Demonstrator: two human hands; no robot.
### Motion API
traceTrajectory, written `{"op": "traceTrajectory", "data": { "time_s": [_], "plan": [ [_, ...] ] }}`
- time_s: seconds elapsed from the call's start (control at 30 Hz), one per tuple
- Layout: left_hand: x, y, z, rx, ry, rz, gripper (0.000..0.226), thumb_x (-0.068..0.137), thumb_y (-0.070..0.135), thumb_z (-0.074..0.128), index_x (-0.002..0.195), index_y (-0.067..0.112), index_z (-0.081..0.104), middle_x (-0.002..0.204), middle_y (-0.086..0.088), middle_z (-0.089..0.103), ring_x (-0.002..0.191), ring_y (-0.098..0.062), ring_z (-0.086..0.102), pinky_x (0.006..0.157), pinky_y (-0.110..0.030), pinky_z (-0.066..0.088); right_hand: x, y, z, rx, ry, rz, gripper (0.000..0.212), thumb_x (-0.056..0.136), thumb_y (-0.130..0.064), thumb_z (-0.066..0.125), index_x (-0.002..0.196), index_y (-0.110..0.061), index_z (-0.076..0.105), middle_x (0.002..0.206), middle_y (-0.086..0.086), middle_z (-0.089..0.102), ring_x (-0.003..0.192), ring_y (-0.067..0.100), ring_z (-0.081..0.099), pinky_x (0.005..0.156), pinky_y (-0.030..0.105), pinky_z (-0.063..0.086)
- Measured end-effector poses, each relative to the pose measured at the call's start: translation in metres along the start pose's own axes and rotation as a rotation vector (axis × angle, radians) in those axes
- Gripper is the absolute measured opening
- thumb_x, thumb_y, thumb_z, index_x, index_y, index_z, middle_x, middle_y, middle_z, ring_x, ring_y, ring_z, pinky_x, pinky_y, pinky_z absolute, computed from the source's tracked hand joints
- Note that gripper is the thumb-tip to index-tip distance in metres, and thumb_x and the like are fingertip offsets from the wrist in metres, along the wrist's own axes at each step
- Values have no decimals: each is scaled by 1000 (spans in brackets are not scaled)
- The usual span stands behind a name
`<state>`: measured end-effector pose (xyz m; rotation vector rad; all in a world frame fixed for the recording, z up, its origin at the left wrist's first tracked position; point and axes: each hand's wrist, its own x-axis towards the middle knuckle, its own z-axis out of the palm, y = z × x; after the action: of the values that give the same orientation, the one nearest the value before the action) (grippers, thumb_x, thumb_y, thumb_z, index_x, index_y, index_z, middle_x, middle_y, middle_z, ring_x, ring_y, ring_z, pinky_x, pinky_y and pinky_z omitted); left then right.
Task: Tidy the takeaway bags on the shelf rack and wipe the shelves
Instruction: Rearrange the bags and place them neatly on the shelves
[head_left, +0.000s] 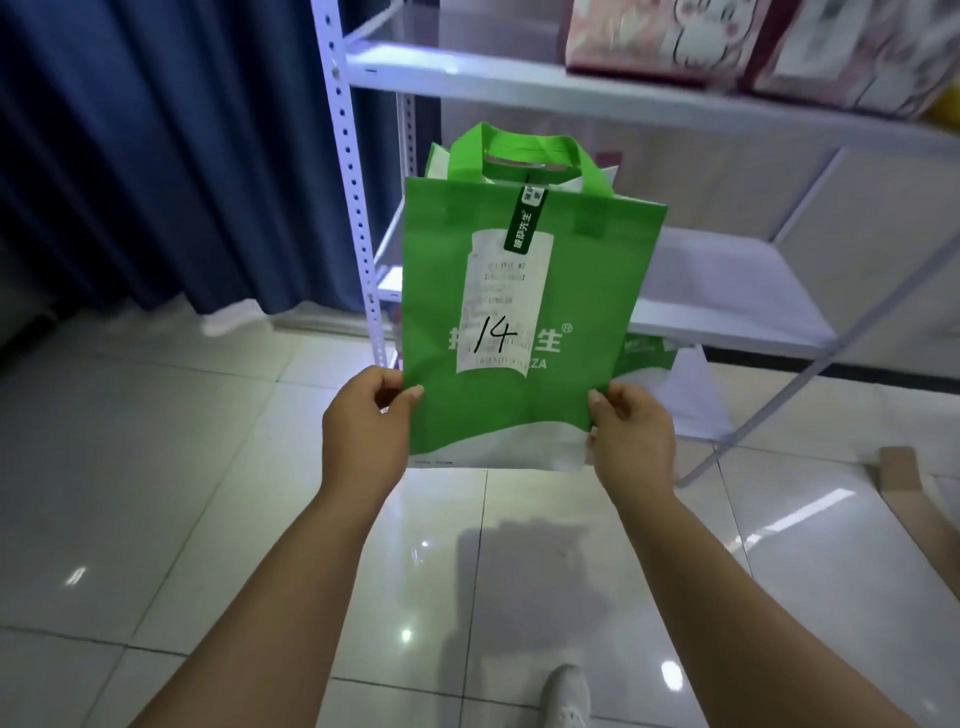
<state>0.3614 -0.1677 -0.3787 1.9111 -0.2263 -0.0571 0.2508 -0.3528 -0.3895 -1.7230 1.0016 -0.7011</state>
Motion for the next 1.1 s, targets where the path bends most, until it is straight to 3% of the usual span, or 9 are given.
{"op": "traceTrajectory", "data": {
  "time_s": [0.17,0.33,0.43,0.5,0.63,0.77,0.87,0.97,1.1],
  "plan": [
    [13,53,-42,-35,35,51,3,85,19,64,83,17,64,84,2,68,84,-18,64,81,-44,53,-5,-74,-8,15,-3,-92,14,92,-21,56,81,-25,63,78,-6,66,71,15,60,68,31,51],
    [34,102,-66,-57,73,106,5,85,21,64,82,17,62,83,1,67,82,-21,64,79,-45,54,2,-136,-11,14,8,-183,13,92,-23,56,81,-24,62,73,-5,64,65,16,58,59,25,43],
    [53,129,-72,-69,89,161,6,85,20,64,82,15,62,83,-1,67,83,-22,64,77,-42,54,16,-167,-12,19,11,-221,17,93,-24,55,77,-27,59,76,-4,65,68,18,59,62,29,47],
    [68,145,-72,-73,94,192,5,85,19,65,83,15,63,84,0,68,83,-21,64,77,-40,54,29,-186,-12,26,20,-248,22,93,-22,54,71,-26,58,73,-3,63,64,16,55,55,25,42],
    [102,171,-66,-77,117,243,5,85,18,65,86,13,65,85,0,67,83,-19,64,75,-38,54,65,-216,-6,16,42,-316,18,91,-20,56,76,-15,63,72,4,65,62,17,53,56,24,41],
    [145,194,-55,-75,152,284,6,86,18,65,87,12,65,85,0,67,84,-17,63,76,-36,53,110,-242,8,25,38,-348,20,91,-24,57,71,-28,60,69,-13,63,67,10,58,60,26,44],
    [181,209,-43,-83,176,298,4,85,17,65,85,13,64,84,1,66,82,-14,62,76,-34,53,149,-260,21,9,17,-361,21,91,-26,56,70,-27,60,69,-10,64,68,14,60,64,30,48],
    [219,222,-30,-86,207,325,8,85,15,65,79,20,63,81,7,65,80,-9,62,70,-25,49,187,-280,36,44,27,-409,18,90,-18,58,73,-15,63,70,0,63,63,14,53,58,24,41],
    [263,230,-11,-89,243,332,16,85,15,65,74,25,60,79,12,63,77,0,58,62,-12,40,230,-298,58,45,3,-437,18,91,-15,56,75,-12,63,67,-3,60,60,11,49,54,21,39]
  ]
}}
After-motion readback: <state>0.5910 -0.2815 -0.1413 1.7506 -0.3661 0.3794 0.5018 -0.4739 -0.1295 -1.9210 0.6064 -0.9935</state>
